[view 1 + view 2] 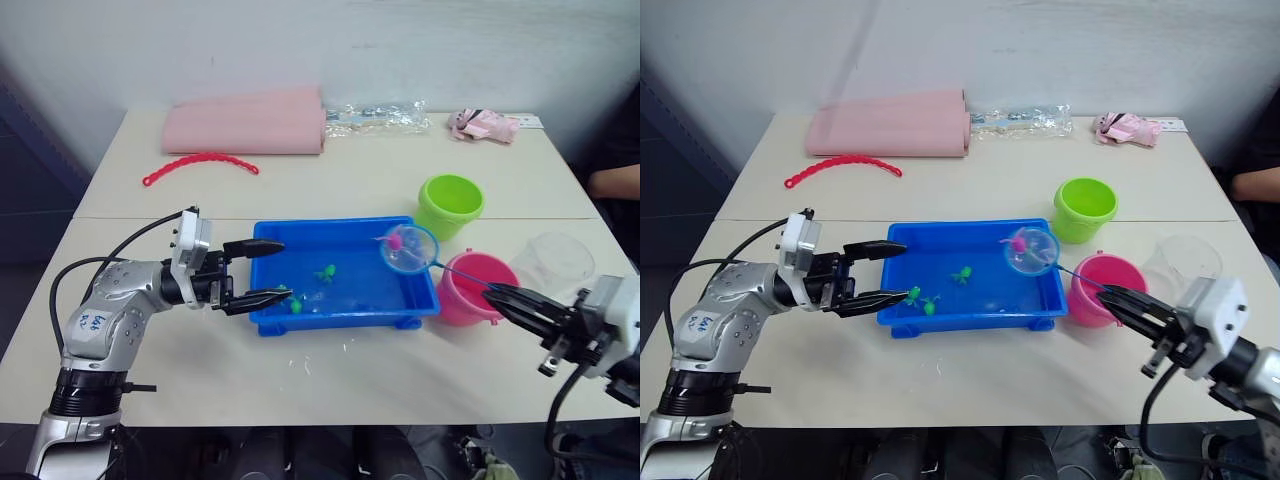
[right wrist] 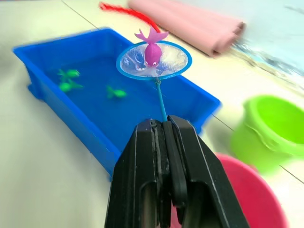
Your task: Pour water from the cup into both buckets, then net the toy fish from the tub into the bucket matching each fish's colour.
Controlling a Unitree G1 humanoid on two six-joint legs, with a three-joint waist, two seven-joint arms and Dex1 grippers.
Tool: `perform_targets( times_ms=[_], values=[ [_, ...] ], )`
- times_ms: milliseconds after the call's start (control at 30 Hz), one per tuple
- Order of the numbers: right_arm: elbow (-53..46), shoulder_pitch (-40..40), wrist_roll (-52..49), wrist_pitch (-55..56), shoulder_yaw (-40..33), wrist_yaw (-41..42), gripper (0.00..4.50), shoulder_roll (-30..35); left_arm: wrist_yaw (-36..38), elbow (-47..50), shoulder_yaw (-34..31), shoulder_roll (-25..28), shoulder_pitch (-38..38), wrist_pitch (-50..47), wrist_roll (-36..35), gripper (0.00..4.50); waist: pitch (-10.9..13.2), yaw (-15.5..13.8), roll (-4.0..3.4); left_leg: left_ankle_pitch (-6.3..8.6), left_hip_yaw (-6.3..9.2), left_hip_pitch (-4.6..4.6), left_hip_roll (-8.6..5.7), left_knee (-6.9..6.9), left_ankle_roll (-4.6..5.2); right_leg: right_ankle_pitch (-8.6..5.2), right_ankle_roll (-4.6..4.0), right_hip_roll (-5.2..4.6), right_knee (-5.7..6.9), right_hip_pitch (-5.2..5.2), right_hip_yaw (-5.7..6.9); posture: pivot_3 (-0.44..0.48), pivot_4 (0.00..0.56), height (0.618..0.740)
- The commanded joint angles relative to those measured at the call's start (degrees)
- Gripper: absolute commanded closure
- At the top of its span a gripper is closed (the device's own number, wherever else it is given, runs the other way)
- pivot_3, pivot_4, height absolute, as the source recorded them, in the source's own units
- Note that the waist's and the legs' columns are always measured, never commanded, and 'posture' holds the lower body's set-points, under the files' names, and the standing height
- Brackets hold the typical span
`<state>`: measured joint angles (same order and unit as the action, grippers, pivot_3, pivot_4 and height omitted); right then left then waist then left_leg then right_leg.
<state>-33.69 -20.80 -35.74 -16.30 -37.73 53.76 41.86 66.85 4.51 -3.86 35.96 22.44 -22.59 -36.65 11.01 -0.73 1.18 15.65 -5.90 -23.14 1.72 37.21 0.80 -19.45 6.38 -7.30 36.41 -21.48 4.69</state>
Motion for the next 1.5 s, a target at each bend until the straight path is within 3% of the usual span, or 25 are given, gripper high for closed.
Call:
perform_targets(
  times_ms=[33, 233, 533, 900, 1233, 1500],
  values=[
    [-1.43, -3.37, -1.54, 1.12, -8.55, 0.48, 4.5, -0.52, 2.39, -1.94, 0.91, -0.87, 2.54, 1.66, 0.63, 0.05, 0.0, -0.27, 0.0, 0.0, -0.01, 0.01, -0.01, 0.01, 0.01, 0.0, 0.01, 0.0, 0.0, 0.0, -0.02, 0.0, 0.15, 0.74],
    [3.3, -11.41, 7.84, 9.78, -15.74, 2.14, 4.5, -2.7, 4.43, -4.38, 3.19, -3.39, 5.15, 2.4, 1.41, 0.05, 0.0, -0.63, 0.0, 0.0, -0.02, 0.02, -0.01, -0.02, 0.02, 0.01, 0.01, 0.06, -0.03, 0.01, -0.03, 0.0, 0.15, 0.74],
    [13.76, -9.73, 26.63, 31.16, -12.3, -3.55, 4.5, -2.51, 5.53, -5.71, 3.35, -4.28, 3.94, 3.86, 2.3, 0.05, -0.01, -0.35, -0.01, -0.02, -0.12, 0.11, 0.02, -0.01, -0.02, 0.02, 0.04, 0.11, 0.01, 0.0, -0.16, 0.0, 0.15, 0.74],
    [24.86, -8.88, 47.65, 59.05, -12.08, -12.45, 4.5, 3.9, 4.79, -6.4, 2.67, -5.04, 2.92, 5.15, 2.43, 0.05, -0.01, -0.43, -0.01, -0.03, -0.12, 0.11, -0.01, 0.01, -0.03, 0.02, 0.04, 0.08, 0.0, 0.01, -0.17, 0.0, 0.15, 0.74],
    [28.19, -8.03, 59.98, 74.05, -15.9, -24.43, 4.5, 6.45, 4.05, -8.13, 2.44, -6.45, 3.88, 6.79, 2.96, 0.05, -0.01, -0.27, -0.01, -0.06, -0.12, 0.12, 0.01, 0.02, -0.08, 0.02, 0.04, 0.09, 0.0, 0.01, -0.17, 0.0, 0.15, 0.74],
    [25.48, -6.4, 65.59, 74.9, -14.7, -29.32, 4.5, 6.27, 3.32, -8.5, 2.87, -6.81, 5.19, 6.35, 3.18, 0.05, -0.01, 0.05, -0.01, -0.08, -0.1, 0.12, 0.01, 0.03, -0.1, 0.02, 0.04, 0.1, 0.01, 0.03, -0.18, 0.0, 0.15, 0.74]
  ],
)
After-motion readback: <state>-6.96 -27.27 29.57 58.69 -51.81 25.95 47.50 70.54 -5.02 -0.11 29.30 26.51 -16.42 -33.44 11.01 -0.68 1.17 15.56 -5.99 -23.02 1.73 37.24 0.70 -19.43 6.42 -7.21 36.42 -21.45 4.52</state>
